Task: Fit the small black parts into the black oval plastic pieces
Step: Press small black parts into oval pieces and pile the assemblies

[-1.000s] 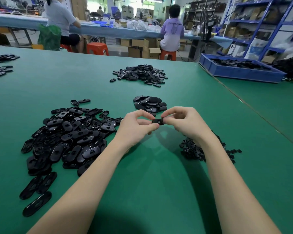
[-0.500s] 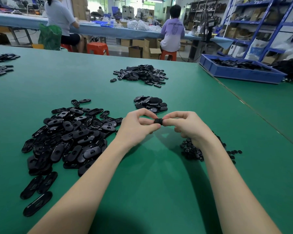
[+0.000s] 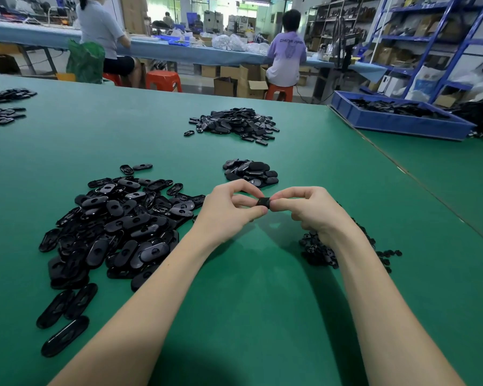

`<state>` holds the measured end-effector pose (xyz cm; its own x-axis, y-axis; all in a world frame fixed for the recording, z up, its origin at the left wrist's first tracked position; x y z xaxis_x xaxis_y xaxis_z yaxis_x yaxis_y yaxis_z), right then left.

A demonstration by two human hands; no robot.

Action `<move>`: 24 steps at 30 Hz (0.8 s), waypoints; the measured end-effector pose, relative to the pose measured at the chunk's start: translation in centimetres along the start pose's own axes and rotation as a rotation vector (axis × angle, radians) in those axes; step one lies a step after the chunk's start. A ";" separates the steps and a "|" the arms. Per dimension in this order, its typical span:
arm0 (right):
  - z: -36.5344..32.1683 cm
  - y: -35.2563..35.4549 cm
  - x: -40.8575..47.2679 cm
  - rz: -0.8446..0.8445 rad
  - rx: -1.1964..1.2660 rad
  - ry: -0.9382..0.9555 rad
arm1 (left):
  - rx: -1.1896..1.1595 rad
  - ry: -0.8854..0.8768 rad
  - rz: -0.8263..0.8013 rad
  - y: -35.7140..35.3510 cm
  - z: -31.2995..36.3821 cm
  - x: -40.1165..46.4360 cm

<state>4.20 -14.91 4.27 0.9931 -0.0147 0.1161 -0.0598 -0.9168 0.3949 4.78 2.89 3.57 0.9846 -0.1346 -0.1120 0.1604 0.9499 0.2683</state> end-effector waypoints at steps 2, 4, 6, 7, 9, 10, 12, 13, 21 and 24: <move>0.0 0.1 0.0 0.010 0.008 -0.016 | -0.013 -0.002 -0.005 0.0 0.0 0.0; 0.1 0.1 0.0 0.007 0.004 -0.021 | -0.026 0.006 -0.022 0.0 -0.1 0.0; 0.2 0.0 -0.1 -0.012 0.009 -0.032 | -0.044 0.026 -0.046 0.1 -0.2 -0.1; 0.3 0.0 -0.2 -0.024 0.021 -0.042 | -0.054 0.039 -0.059 0.2 -0.2 -0.1; 0.5 -0.1 -0.4 -0.061 0.055 -0.077 | -0.074 0.069 -0.094 0.4 -0.2 -0.2; 0.6 -0.2 -0.5 -0.083 0.082 -0.092 | -0.084 0.084 -0.115 0.3 -0.2 -0.2; 0.7 -0.5 -0.5 -0.119 0.140 -0.100 | -0.119 0.111 -0.154 0.1 -0.2 -0.3; 0.8 -0.7 -0.5 -0.130 0.153 -0.093 | -0.144 0.122 -0.166 -0.1 -0.3 -0.3; -0.2 -0.7 -0.4 -0.148 0.046 0.054 | -0.224 0.131 -0.139 -0.4 -0.7 0.0; -0.6 -0.8 -0.2 -0.121 -0.002 0.095 | -0.223 0.139 -0.130 -0.4 -0.8 0.1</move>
<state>3.99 -13.98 4.47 0.9790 0.1339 0.1537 0.0596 -0.9090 0.4126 4.71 2.71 2.65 0.9351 -0.2341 -0.2660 0.2502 0.9678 0.0276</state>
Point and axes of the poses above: each hand's wrist, its own x-axis towards the middle knuckle, its own y-axis out of the back of the hand, z = x × y, the point moved 6 cm from there along x, towards the middle knuckle, and after that the axes turned 14 degrees about y, right-handed, at the moved point
